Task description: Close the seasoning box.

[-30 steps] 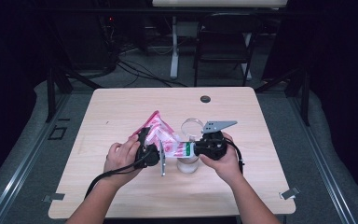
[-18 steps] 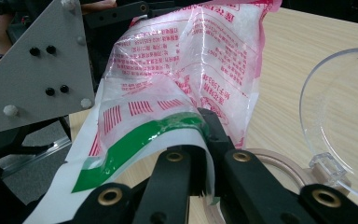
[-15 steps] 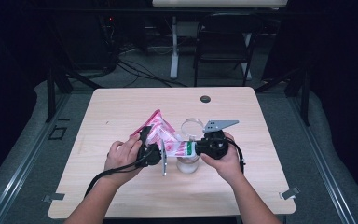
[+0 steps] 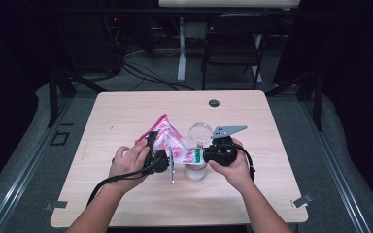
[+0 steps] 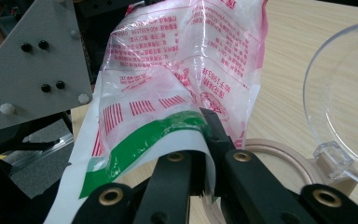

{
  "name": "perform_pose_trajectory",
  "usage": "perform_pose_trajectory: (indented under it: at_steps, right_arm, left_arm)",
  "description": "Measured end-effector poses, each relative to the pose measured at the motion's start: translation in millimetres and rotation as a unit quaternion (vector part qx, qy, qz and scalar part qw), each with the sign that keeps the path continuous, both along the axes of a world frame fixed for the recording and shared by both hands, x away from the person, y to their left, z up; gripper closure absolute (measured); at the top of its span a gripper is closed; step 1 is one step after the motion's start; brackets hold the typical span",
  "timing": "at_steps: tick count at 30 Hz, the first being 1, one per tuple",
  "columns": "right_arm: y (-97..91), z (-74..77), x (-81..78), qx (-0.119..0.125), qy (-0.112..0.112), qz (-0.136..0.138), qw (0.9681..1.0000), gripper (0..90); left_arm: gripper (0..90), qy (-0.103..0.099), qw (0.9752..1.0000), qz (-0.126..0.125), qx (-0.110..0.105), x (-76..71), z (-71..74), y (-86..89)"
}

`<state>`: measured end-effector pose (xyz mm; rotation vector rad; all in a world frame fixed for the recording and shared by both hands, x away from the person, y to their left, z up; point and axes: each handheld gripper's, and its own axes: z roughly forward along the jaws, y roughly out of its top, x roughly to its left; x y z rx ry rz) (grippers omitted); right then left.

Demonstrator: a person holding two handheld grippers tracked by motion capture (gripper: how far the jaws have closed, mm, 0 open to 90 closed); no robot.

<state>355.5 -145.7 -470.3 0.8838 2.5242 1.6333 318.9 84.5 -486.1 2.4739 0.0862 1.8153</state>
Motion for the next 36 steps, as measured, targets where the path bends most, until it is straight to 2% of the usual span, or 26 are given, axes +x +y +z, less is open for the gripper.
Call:
perform_pose_trajectory:
  at_steps: [5, 10, 16, 27, 28, 33, 36]
  right_arm:
    - [-0.1, -3.8, 1.7, -0.001, 0.007, -0.001, 1.0, 90.0]
    - [-0.4, -6.8, 3.5, -0.004, 0.011, 0.002, 0.9999, 90.0]
    - [-0.7, -9.2, 4.2, -0.006, 0.016, -0.004, 0.9999, 90.0]
    - [-1.8, -11.1, 5.2, -0.012, 0.019, -0.006, 0.9997, 90.0]
    - [-1.8, -11.7, 5.4, -0.011, 0.02, -0.008, 0.9997, 90.0]
    - [-2.1, -12.5, 5.9, -0.011, 0.021, -0.007, 0.9997, 90.0]
    - [-1.4, -13.2, 5.7, -0.014, 0.021, -0.008, 0.9996, 90.0]
  left_arm:
    - [63.3, -0.009, 1.0, -0.001, 0.003, 0.4, -1.9, -0.4]
    - [63.3, -0.005, 0.9999, 0.002, 0.011, -0.2, -3.1, -1.1]
    - [63.4, -0.019, 0.9996, -0.003, 0.023, -1.1, -2.6, -2.7]
    - [63.6, -0.02, 0.9995, -0.006, 0.024, -1.1, -2.4, -3.7]
    - [63.7, -0.02, 0.9993, -0.007, 0.031, -1.8, -2.1, -4.3]
    - [63.9, -0.022, 0.9991, -0.008, 0.034, -2.5, -1.5, -4.7]
    - [64.1, -0.017, 0.9992, -0.005, 0.037, -2.4, -1.1, -4.9]
